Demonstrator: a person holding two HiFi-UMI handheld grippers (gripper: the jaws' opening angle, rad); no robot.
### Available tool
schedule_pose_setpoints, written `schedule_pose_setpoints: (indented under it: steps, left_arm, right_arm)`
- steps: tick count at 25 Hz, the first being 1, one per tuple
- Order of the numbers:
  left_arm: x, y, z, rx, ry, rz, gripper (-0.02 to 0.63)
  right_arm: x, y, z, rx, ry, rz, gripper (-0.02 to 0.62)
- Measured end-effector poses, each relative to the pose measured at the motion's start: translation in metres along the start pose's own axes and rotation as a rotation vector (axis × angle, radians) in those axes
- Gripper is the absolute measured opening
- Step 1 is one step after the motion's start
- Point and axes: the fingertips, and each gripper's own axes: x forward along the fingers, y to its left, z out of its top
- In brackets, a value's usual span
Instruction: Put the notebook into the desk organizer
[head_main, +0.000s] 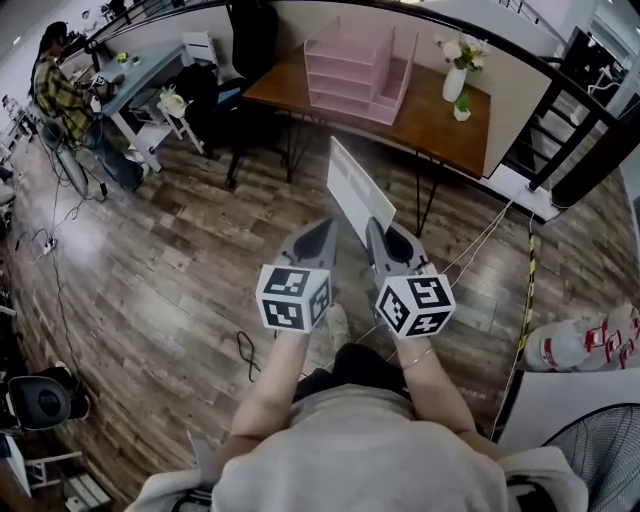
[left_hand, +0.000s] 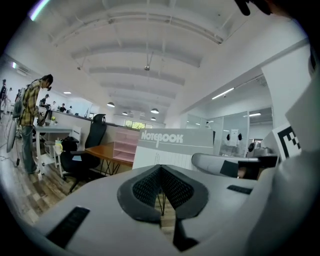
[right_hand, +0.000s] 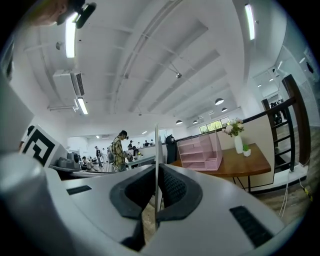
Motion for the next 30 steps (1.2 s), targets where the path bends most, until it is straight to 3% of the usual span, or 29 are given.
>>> schedule_pose_setpoints:
  steps: [8, 16, 24, 30]
  left_arm:
    - [0.088, 0.081, 0.045, 0.002, -0.017, 0.056, 0.012]
    - [0.160, 0.137, 0.083, 0.009, -0.043, 0.101, 0.012]
    - [0.198, 0.164, 0.094, 0.001, -0.034, 0.071, 0.012]
    - [0.234, 0.199, 0.105, 0.010, -0.039, 0.035, 0.012]
  right_arm:
    - [0.122, -0.038, 0.024, -0.005, -0.011, 0.052, 0.018]
    - [0.214, -0.071, 0.047, 0.009, -0.040, 0.099, 0.018]
    - [0.260, -0.090, 0.053, 0.007, -0.056, 0.083, 0.018]
    - [0.299, -0.108, 0.054, 0.003, -0.080, 0.024, 0.018]
